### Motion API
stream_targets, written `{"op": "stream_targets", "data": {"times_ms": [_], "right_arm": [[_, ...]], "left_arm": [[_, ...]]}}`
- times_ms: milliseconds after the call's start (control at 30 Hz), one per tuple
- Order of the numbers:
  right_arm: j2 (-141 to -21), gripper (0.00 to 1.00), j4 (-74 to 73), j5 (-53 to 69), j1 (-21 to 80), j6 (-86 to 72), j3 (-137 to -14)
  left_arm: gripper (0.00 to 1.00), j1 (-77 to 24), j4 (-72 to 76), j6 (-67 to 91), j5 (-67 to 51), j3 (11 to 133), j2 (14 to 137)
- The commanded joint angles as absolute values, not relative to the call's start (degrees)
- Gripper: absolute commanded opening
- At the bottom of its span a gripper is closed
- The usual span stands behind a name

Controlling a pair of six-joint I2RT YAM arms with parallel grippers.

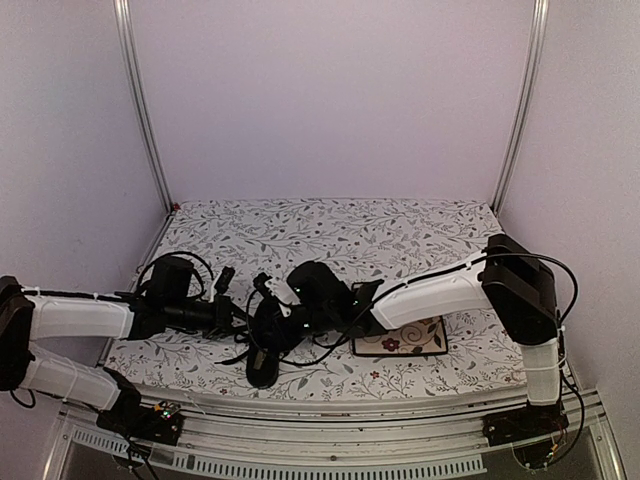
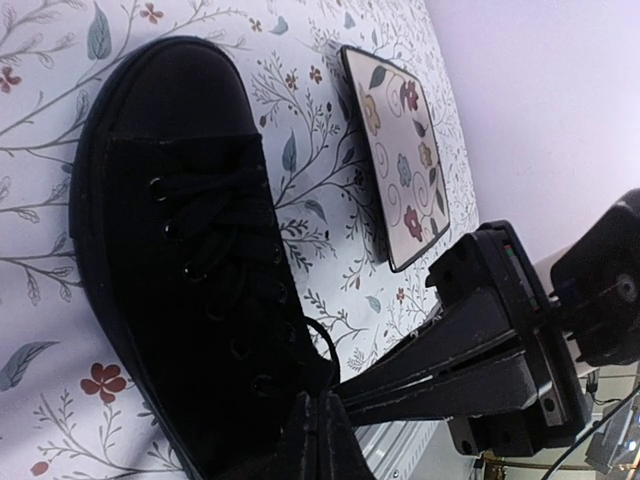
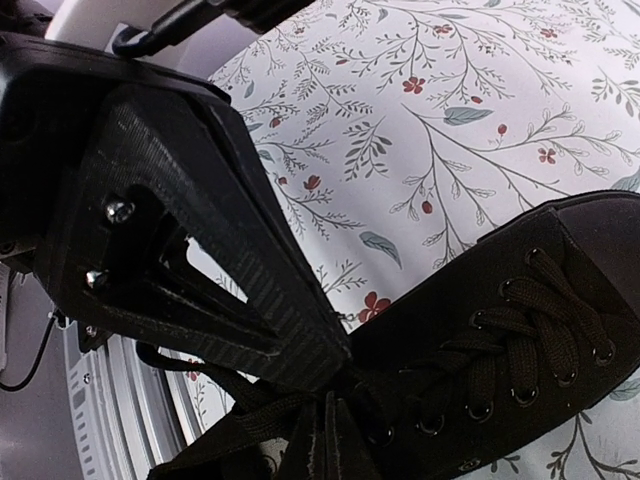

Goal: Tie the shoes

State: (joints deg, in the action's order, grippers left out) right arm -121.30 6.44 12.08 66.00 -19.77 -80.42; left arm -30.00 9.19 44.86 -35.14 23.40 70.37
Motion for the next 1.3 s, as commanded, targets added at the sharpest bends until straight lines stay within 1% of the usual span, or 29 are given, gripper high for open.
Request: {"op": "stream_targets", "data": {"times_ms": [0,433,700,867,1000,1267], "right_arm": [[-122.9,0.02,5.3,10.5,66.4,-20.4,-82.1],[-124.6,0.02,6.4,4.8,66.5,-23.9,-84.0],[-124.2,0.02,7.3,4.7,66.5,-24.0,-83.4],[-123.8,0.02,7.7,4.6,66.8,-23.8,-82.7],[-123.6,0.02,7.7,4.6,66.9,-23.7,-82.5],[-123.3,0.02,7.9,4.2,67.1,-23.6,-82.1]], "left_arm": [[0.00,-30.5,10.3,45.1,-35.0,22.9,69.3],[0.00,-30.5,10.3,45.6,-36.8,21.4,68.7],[0.00,-30.3,8.8,45.4,-35.3,21.3,67.1],[0.19,-28.8,7.4,44.3,-30.8,22.9,64.5],[0.28,-27.7,6.0,43.7,-28.3,23.9,64.5],[0.29,-26.5,3.6,42.4,-26.7,24.3,70.0]]}}
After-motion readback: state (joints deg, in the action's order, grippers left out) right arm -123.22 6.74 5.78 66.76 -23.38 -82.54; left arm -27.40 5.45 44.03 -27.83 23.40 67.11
